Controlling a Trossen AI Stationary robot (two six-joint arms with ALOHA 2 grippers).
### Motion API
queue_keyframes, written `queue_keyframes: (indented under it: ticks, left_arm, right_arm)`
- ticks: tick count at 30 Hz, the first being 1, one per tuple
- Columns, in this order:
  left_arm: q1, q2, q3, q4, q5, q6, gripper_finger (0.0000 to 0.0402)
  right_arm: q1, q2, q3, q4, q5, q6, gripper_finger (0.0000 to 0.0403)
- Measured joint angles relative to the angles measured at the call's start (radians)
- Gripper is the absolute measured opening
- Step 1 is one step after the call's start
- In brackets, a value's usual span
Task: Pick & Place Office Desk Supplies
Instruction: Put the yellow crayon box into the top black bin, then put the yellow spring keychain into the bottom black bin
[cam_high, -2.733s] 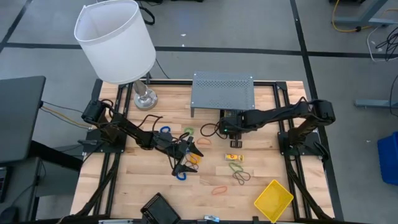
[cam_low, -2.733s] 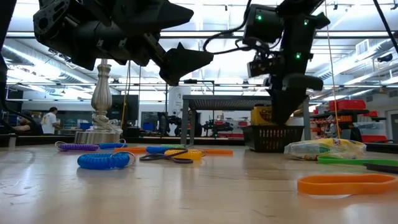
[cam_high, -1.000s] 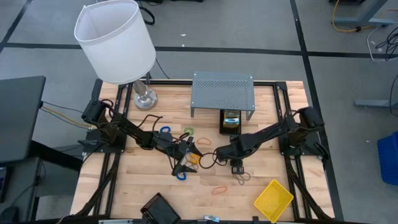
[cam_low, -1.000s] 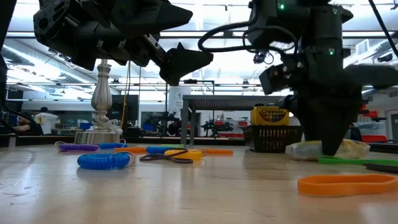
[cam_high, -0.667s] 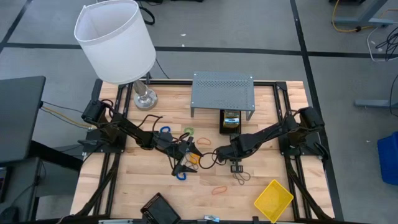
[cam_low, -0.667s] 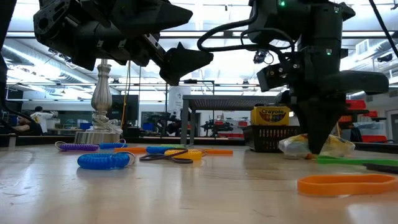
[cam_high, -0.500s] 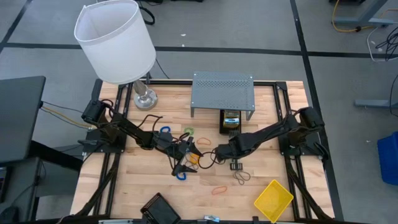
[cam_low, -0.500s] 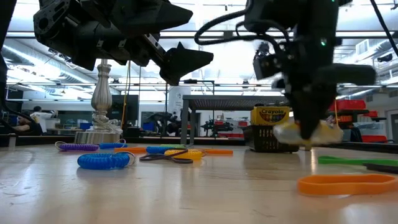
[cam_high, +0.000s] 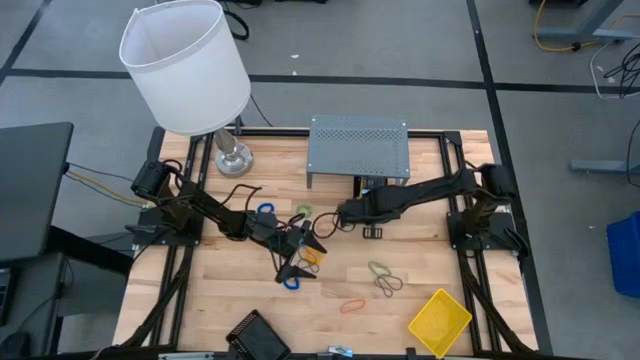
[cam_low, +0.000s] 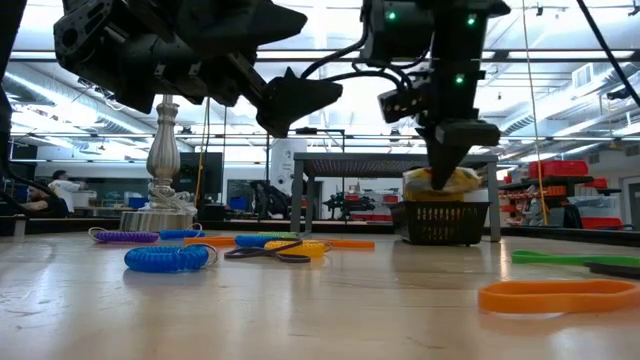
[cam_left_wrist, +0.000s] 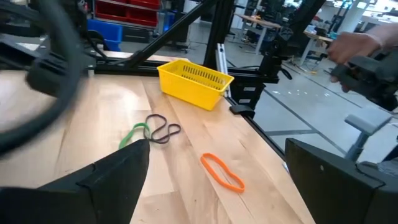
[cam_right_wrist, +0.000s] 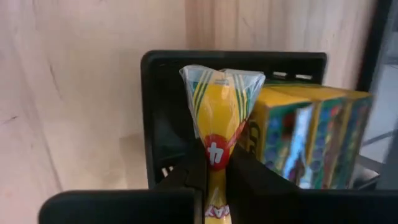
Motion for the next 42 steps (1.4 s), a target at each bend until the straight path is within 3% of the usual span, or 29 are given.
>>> queue_keyframes:
  ticks: [12, 20, 24, 32, 38, 42]
  left_arm:
    - [0.000, 0.000, 0.000, 0.000, 0.001, 0.003, 0.0374]
    - [0.000, 0.000, 0.000, 0.000, 0.001, 0.003, 0.0374]
    - [0.000, 0.000, 0.000, 0.000, 0.001, 0.004, 0.0374]
    - [0.000, 0.000, 0.000, 0.000, 0.001, 0.008, 0.0374]
    - [-0.014, -0.077, -0.001, -0.077, -0.009, 0.043, 0.0373]
    - [-0.072, -0.240, -0.001, -0.284, -0.160, 0.145, 0.0366]
  right_arm:
    - [-0.070, 0.003, -0.007, 0.026, -0.106, -0.065, 0.0037]
    - [-0.078, 0.003, -0.007, 0.027, -0.121, -0.047, 0.0182]
    - [-0.078, 0.003, -0.007, 0.043, -0.114, -0.044, 0.0222]
    - [-0.011, -0.005, 0.055, 0.039, -0.115, -0.003, 0.0223]
    - [0.111, -0.006, 0.134, 0.144, -0.244, -0.010, 0.0209]
    - [0.191, -0.007, 0.128, 0.237, -0.276, -0.011, 0.0208]
